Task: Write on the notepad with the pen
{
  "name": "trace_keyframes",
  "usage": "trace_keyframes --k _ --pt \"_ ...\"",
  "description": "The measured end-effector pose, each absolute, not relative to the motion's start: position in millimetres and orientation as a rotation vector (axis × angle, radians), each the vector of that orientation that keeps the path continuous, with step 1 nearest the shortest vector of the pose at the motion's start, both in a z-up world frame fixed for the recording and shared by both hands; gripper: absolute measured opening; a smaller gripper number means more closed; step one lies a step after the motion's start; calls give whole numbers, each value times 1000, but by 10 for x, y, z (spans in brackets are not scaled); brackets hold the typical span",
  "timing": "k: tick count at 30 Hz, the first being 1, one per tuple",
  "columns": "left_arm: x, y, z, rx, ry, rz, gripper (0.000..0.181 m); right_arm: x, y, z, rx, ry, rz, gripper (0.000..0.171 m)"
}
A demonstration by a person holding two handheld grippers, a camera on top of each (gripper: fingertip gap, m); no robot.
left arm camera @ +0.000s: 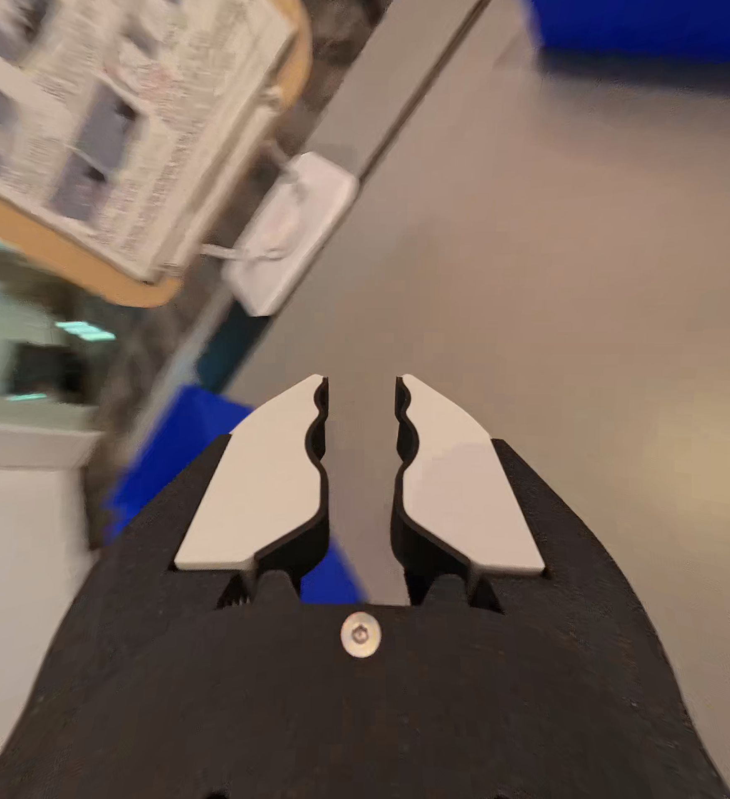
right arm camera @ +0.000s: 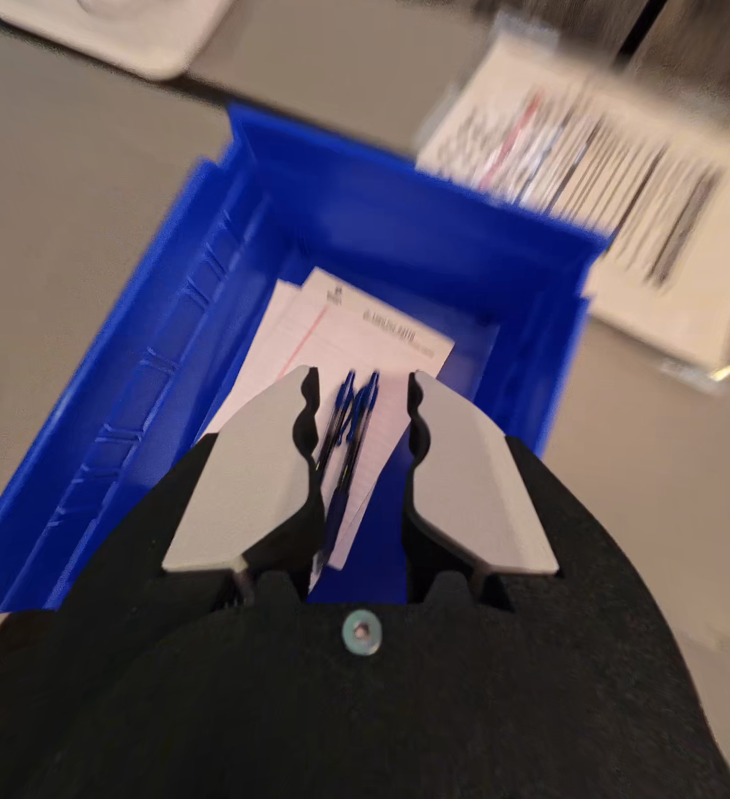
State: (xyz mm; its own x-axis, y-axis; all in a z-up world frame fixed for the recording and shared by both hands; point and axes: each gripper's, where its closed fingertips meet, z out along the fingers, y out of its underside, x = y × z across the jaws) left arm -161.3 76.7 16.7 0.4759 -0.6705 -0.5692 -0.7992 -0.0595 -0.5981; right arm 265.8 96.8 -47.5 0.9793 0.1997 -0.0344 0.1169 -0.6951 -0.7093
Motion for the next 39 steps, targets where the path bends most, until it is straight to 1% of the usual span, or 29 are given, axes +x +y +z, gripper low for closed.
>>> trace_keyframes --k 2,3,5,10,14,18,28,35,39 --pt "-1625 918 247 -1720 1256 351 29 2682 936 -129 -2170 -253 23 40" --pt "-1624 966 263 -1703 1266 421 29 2700 893 -10 -2121 -263 -20 44" --pt "-1619 1035 286 -1669 1288 550 29 2785 808 116 -2093 -255 -99 50" --pt "-1593 1057 394 -1506 1341 830 30 3188 609 -55 -2255 -187 -245 61" --pt "-1541 994 408 -1474 1360 870 30 3488 548 -200 -2327 -123 -311 62" --pt "-1520 951 407 -1466 1371 892 30 3586 546 -331 -2380 -45 -250 62" --pt "-1616 927 266 -1445 1436 938 30 3612 574 -385 -2371 -60 -417 62" --pt "-1586 884 175 -1517 1434 815 32 3594 640 -467 -2408 -53 -392 64" --pt "-1557 876 237 -1513 1405 786 33 3598 651 -533 -2421 -15 -309 65"
